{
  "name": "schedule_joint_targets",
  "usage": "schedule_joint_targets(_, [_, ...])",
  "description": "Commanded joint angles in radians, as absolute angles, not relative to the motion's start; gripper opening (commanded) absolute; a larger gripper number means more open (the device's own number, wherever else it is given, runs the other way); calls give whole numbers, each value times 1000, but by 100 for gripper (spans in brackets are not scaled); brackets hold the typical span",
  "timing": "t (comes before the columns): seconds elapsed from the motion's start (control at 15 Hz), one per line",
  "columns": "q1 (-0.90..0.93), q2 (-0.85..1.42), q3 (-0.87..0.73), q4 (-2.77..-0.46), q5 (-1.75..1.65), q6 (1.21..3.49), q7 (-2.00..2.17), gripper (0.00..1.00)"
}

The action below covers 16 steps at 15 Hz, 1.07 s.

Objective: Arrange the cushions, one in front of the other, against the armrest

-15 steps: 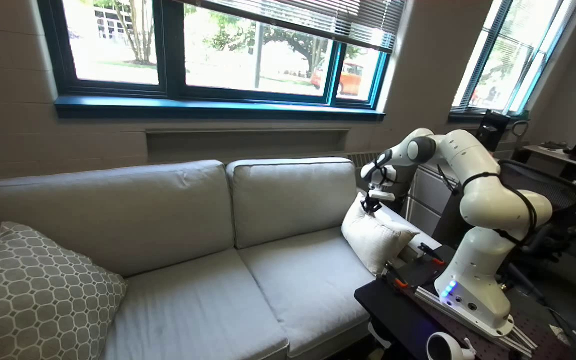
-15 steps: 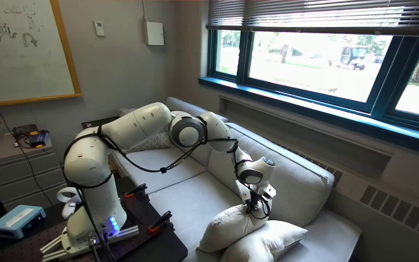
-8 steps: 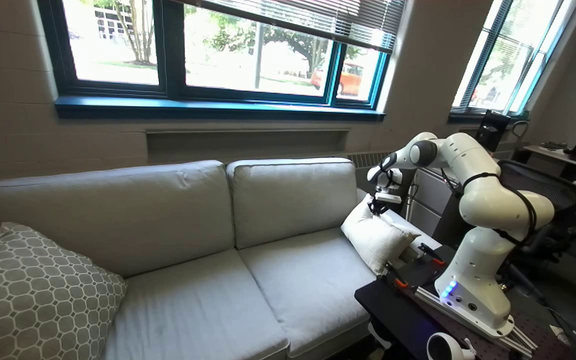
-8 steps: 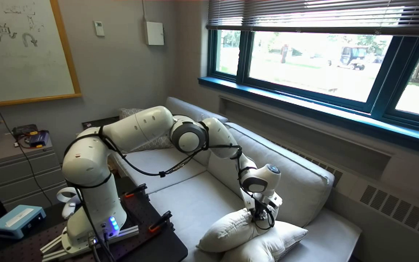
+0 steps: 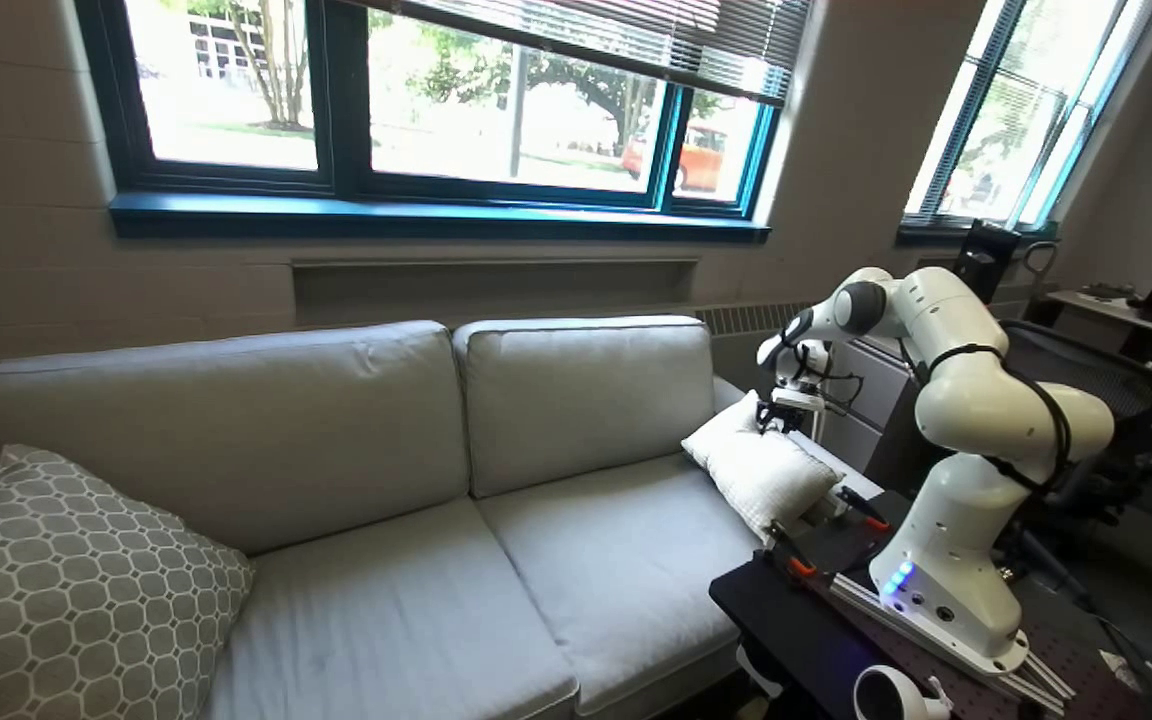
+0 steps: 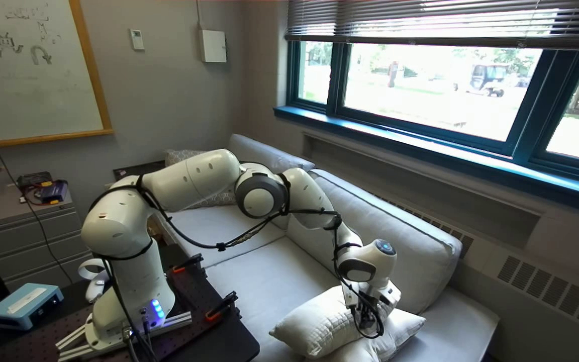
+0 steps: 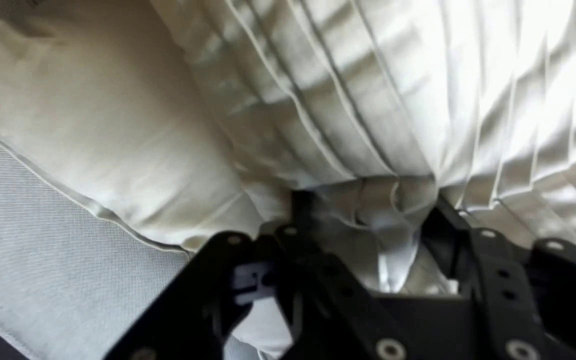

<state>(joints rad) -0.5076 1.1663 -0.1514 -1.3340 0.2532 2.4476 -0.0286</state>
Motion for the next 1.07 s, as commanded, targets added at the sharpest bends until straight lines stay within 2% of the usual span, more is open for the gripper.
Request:
schedule_joint_targets(0.0, [-528,1131,-155,-1412,279,2529,-27,92])
schedule_joint_targets(0.07, [-533,1120,-154,-1431,287,2547,-28,98])
schedule_joint_targets(0.13, [-544,1115,-146,-1439,282,2561,-24,100])
schedule_joint_targets(0.6, [-568,992,-137,-1616,301,2697,-34,100])
schedule_joint_targets(1.0, [-600,836,-67,-1804,342,2833,-62,100])
